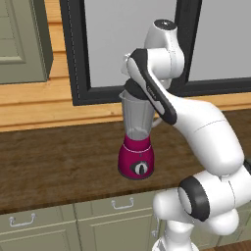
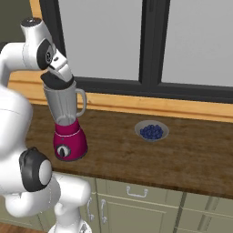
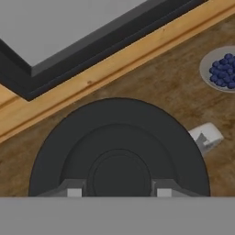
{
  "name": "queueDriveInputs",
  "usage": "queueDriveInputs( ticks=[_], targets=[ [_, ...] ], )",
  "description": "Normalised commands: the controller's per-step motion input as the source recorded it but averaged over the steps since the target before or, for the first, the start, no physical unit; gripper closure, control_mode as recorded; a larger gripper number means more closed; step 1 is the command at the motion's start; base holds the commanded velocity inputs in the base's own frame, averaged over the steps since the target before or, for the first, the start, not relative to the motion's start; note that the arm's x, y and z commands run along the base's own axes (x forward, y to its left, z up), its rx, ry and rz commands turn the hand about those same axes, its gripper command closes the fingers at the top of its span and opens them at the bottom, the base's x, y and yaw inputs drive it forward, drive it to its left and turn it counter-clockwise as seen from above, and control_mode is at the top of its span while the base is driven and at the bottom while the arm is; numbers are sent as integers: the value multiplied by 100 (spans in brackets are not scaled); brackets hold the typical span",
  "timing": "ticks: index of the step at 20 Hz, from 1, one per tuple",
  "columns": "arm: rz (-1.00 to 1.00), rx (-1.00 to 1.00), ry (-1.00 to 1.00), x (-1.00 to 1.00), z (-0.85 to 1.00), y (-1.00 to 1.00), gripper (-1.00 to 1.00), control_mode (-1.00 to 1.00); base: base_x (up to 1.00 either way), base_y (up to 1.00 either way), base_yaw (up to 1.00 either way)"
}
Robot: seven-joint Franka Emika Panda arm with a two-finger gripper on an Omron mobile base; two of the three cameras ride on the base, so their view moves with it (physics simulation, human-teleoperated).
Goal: Close the lid blender by securely placing the lid on top.
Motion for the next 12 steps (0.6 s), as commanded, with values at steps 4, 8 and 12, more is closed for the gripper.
queueDriveInputs(
  ticks=[4, 8, 12],
  targets=[
    [0, -2, 8, 0, 0, 1, 100, -100, 0, 0, 0],
    [0, 0, 5, 0, 5, 0, 100, -100, 0, 0, 0],
    [1, 0, 4, 0, 8, 4, 100, -100, 0, 0, 0]
  ],
)
